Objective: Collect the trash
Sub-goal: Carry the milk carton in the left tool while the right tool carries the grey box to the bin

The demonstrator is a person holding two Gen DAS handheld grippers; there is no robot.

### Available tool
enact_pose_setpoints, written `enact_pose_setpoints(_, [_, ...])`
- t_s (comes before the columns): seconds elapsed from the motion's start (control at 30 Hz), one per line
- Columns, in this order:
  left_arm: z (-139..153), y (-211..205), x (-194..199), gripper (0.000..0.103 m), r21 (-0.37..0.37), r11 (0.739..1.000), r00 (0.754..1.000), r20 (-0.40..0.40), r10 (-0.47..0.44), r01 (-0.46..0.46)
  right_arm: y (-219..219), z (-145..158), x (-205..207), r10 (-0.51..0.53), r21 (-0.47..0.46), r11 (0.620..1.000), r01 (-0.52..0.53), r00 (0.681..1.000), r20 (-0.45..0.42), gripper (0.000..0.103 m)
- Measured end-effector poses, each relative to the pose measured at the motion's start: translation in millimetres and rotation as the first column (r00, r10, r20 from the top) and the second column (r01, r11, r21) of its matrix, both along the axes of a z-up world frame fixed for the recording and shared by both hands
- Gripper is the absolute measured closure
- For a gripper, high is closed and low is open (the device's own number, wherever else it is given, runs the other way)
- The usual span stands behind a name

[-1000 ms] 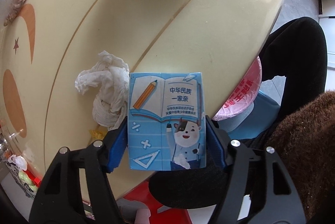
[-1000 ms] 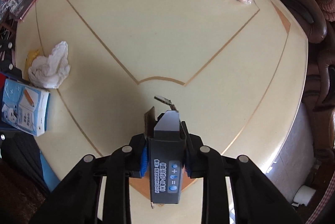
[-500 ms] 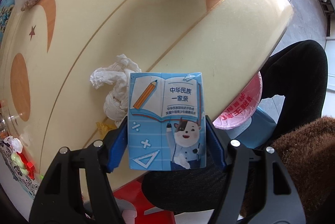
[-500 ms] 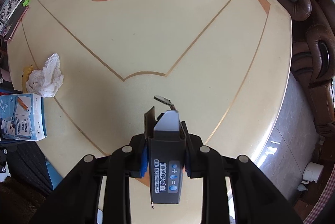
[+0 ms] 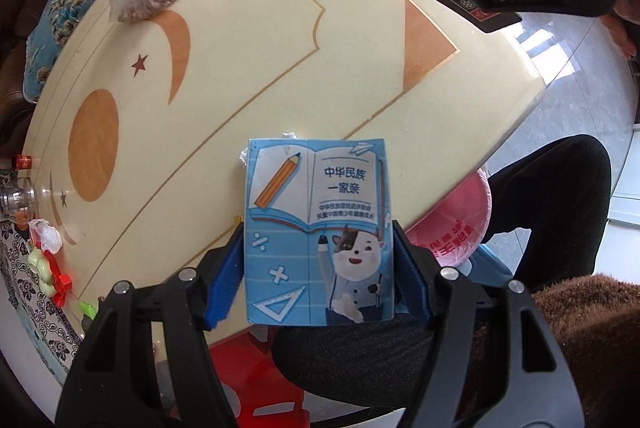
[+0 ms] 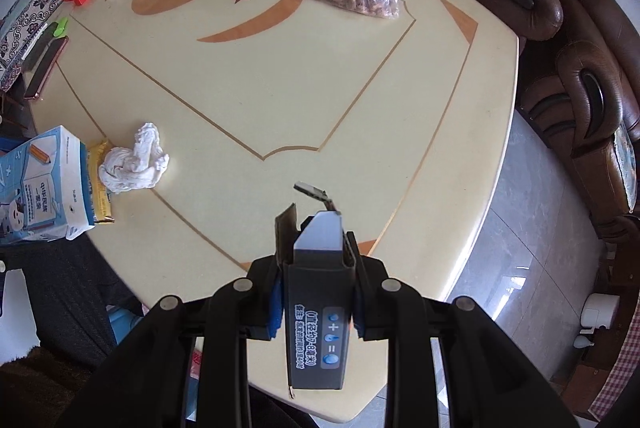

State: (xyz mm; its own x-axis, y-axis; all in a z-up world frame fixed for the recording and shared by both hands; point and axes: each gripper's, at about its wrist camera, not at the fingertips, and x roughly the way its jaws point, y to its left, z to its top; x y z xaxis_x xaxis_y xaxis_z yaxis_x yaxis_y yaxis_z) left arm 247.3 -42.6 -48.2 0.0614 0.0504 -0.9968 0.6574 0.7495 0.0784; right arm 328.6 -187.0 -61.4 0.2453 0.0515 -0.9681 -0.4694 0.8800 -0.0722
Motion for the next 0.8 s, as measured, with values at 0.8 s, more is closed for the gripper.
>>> enact_pose_setpoints(0.8, [20,0,-135,0.036,-0.204,0.978,0.995,0.099,-0.010,0.030,40,45,-185,0.015,0.022,1.000,-0.016,0.997,0.072,0.077])
